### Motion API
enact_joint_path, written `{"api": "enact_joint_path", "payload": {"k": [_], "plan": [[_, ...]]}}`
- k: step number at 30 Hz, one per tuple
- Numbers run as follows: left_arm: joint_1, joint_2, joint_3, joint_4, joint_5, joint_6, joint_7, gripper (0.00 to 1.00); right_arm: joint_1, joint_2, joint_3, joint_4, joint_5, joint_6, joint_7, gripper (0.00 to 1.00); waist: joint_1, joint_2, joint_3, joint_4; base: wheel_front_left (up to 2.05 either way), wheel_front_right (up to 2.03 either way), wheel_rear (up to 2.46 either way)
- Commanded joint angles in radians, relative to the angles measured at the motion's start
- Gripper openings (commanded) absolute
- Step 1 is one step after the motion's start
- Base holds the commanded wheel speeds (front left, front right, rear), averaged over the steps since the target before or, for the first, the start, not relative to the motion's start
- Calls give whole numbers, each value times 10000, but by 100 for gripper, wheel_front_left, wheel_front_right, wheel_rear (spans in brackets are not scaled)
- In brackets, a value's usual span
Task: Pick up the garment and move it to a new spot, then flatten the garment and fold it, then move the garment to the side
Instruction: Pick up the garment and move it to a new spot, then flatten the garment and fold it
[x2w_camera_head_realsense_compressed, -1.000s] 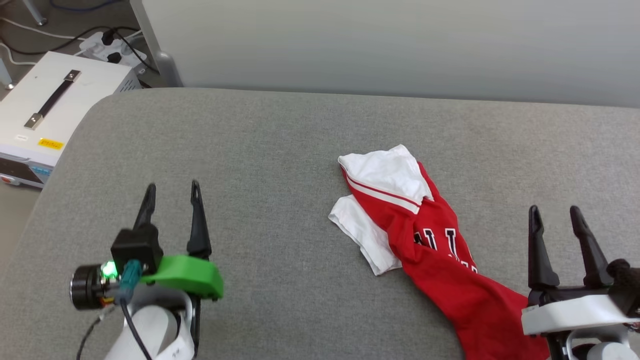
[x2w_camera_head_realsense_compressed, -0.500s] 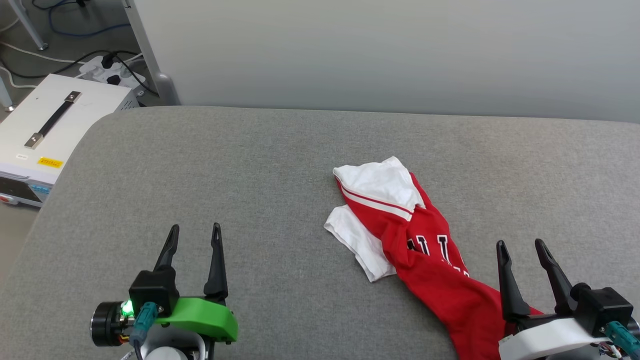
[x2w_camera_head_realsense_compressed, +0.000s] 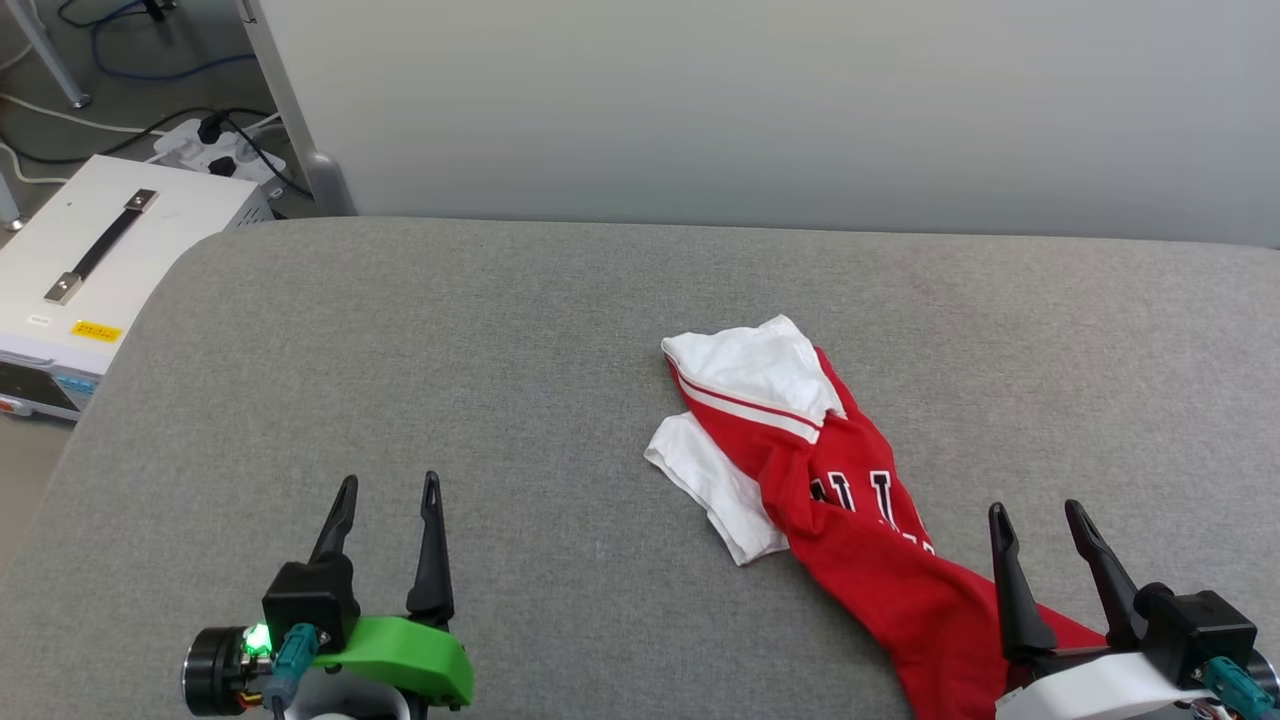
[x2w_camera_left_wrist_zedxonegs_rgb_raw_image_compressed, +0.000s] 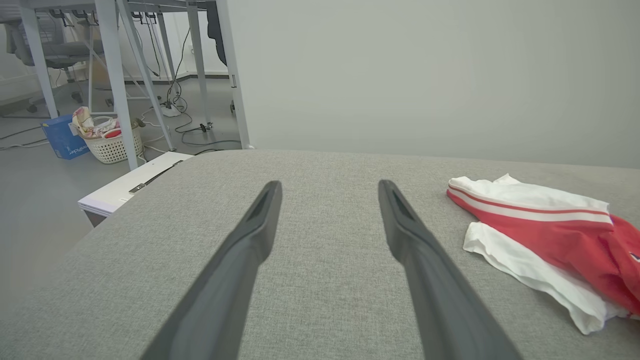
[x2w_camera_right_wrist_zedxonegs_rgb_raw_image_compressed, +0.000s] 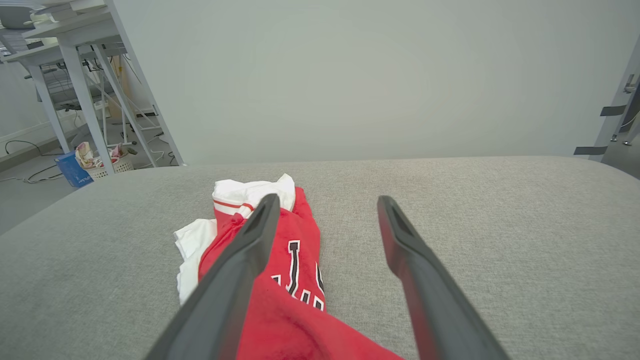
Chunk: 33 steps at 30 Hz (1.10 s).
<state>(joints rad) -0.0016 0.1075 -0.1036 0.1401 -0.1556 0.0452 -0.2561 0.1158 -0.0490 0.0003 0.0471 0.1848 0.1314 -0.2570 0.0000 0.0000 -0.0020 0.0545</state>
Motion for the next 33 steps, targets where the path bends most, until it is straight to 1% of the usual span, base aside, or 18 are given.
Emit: {"api": "enact_joint_path", "payload": {"k": [1,6,10,14,18,21,23,26,28,30,31,32,33], "plan": [[160,-75,64,30,115,-104,-57,100,84,-23,11,21,-100,-7,-47,100,0,0,2,2,0,0,0],[109,-194,183,72,271,-252,-57,100,-124,-109,-271,-224,-165,-7,-48,100,0,0,58,53,0,0,0],[4,-302,241,47,320,-363,-57,100,-634,-384,-516,-597,-81,-7,-48,100,0,0,261,126,0,0,0],[-199,-384,312,-25,368,-436,-57,100,-1692,-996,-498,-838,34,-7,-48,100,0,0,628,197,0,0,0],[-465,-457,360,-112,387,-470,-57,100,-3239,-1953,150,-667,293,-7,-48,100,0,0,1119,281,0,0,0],[-729,-500,352,-170,395,-509,-57,100,-4690,-3044,1301,-187,715,-7,-48,100,0,0,1556,388,0,0,0],[-902,-519,355,-187,407,-535,-57,100,-5708,-3891,2388,320,1020,-7,0,100,0,0,1788,453,0,0,0],[-1180,-537,376,-233,424,-576,-57,100,-7299,-4797,3892,886,1892,-7,545,100,0,0,2167,593,0,0,0],[-1386,-547,397,-287,425,-587,-57,100,-8394,-5343,4999,1229,2601,-7,1309,100,0,0,2431,709,0,0,0],[-1591,-555,414,-368,411,-580,-57,100,-9366,-5708,6039,1593,3529,-7,2418,100,0,0,2672,836,0,0,0],[-1697,-559,412,-426,399,-569,-57,100,-9906,-5865,6617,1757,4091,-7,3170,100,0,0,2799,908,0,0,0],[-1777,-562,402,-481,384,-558,-57,100,-10330,-5976,6998,1872,4529,-7,3724,100,0,0,2917,968,0,0,0],[-1873,-565,377,-546,366,-549,-57,100,-10786,-6058,7401,2109,5155,-7,4548,100,0,0,3048,1039,0,0,0]]}}
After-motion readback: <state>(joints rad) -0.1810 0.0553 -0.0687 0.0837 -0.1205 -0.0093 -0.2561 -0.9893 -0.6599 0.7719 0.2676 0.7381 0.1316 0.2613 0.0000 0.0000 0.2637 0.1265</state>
